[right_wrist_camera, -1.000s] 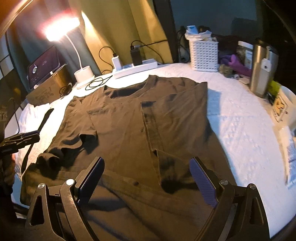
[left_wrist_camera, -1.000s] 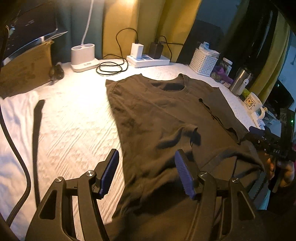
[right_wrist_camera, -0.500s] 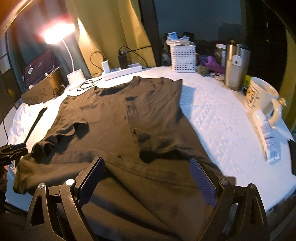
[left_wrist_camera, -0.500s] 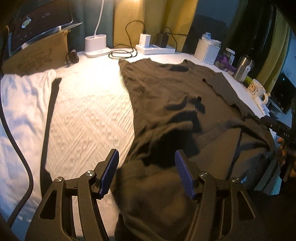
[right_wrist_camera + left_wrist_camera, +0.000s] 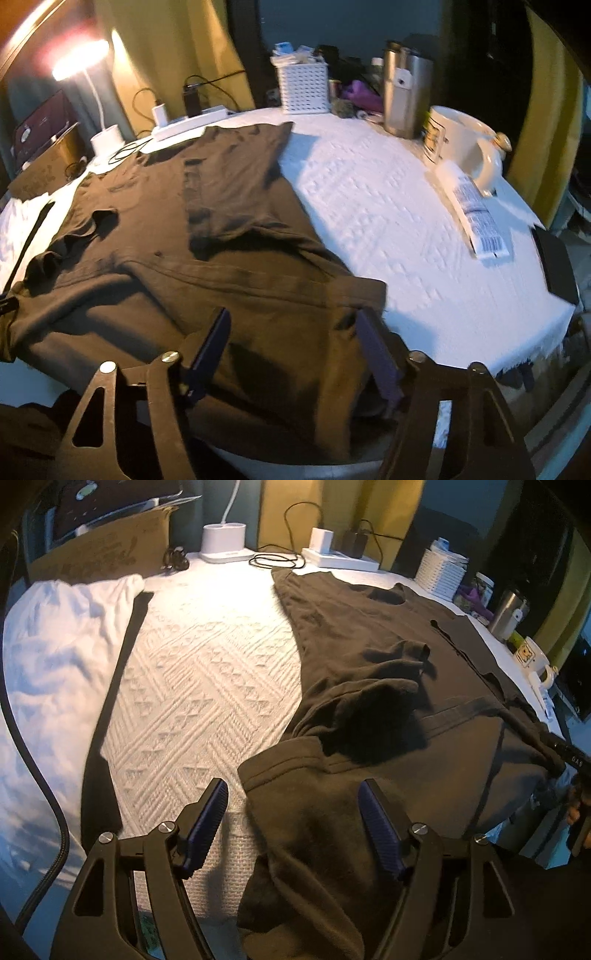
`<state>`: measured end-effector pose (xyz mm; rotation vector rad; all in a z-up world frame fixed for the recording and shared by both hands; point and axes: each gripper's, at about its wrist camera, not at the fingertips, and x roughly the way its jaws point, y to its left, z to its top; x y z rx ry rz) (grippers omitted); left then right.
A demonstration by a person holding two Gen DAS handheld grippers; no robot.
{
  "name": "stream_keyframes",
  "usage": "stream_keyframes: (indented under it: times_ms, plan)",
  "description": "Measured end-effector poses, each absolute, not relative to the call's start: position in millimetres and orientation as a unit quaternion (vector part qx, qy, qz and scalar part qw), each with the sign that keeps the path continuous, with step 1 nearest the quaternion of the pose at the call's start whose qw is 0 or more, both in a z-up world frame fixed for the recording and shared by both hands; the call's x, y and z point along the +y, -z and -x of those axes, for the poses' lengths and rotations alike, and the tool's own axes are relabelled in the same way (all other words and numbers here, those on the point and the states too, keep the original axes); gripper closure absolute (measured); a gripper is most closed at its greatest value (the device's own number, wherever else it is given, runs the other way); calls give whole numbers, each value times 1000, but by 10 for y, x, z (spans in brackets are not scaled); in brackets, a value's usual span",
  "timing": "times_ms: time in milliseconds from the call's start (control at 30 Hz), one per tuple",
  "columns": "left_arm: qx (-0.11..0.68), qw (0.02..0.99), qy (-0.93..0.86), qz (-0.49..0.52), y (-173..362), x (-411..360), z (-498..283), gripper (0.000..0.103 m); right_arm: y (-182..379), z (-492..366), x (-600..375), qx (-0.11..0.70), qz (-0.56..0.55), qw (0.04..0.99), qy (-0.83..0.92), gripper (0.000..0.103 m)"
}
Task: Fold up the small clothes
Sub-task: 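Grasp the t-shirt hem with the left gripper while the right gripper grasps the hem, then lift the held hem off the bedspread with both grippers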
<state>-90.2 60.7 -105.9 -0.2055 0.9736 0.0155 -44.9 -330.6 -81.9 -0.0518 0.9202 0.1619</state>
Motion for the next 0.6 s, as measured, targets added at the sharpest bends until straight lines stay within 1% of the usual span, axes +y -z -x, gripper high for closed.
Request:
stream_keyframes:
  times_ms: [100,333,367,400,433,467,500,533,567,600]
  plan:
    - [465,880,-2,97,1066,568,909,30,824,428,-3383,440,24,896,-57,39]
    - [461,884,4,84,1101,506,910,30,875,382,-3538,443,26,896,-25,39]
    - [459,885,4,82,1100,502,916,31,890,373,-3527,443,26,896,-29,41]
    - [454,888,5,77,1093,490,928,36,905,362,-3497,442,31,896,-35,55]
    - [450,890,7,71,1082,471,936,44,918,359,-3466,443,36,895,-39,66]
    - [449,891,9,67,1072,459,942,56,916,363,-3441,439,39,896,-41,69]
    - [445,893,12,63,1057,448,952,66,896,380,-3399,432,48,900,-45,81]
    - [442,895,12,61,1045,441,956,72,873,396,-3372,426,53,902,-50,89]
    - [436,898,12,58,1019,434,970,80,842,416,-3344,420,57,904,-58,89]
    - [431,900,16,59,988,429,985,82,822,430,-3326,419,57,904,-63,89]
